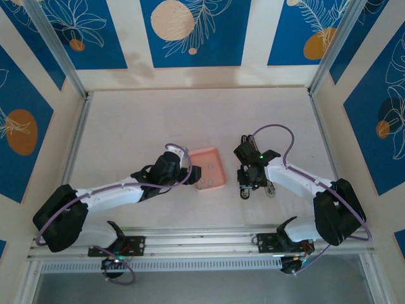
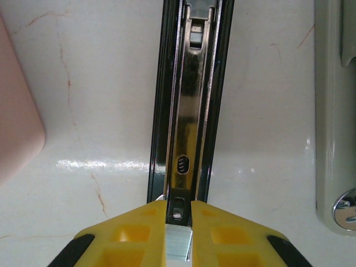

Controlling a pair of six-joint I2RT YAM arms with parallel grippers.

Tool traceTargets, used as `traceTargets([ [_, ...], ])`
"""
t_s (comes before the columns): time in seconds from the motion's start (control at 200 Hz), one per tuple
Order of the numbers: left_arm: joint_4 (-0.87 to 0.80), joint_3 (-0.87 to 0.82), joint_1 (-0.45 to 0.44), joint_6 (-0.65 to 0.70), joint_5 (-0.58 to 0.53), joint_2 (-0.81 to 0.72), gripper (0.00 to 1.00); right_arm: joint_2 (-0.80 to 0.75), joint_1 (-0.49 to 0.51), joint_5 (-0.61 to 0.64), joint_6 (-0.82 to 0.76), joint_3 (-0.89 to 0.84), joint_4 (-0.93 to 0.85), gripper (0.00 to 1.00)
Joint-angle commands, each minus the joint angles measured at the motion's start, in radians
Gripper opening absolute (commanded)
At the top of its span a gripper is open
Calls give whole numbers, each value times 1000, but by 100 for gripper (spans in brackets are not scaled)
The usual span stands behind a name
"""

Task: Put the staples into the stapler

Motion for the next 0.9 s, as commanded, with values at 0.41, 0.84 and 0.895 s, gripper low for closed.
traceTargets([
  [0.41, -11, 7, -16, 9, -20, -13, 81, -21, -3, 0, 23, -28, -8, 18],
  [0.84, -7, 12, -21, 14, -22, -12, 81, -48, -1, 1, 24, 0, -38, 28],
  [0.895, -5, 13, -21, 14, -22, -12, 81, -59, -2, 4, 23, 13, -50, 28],
])
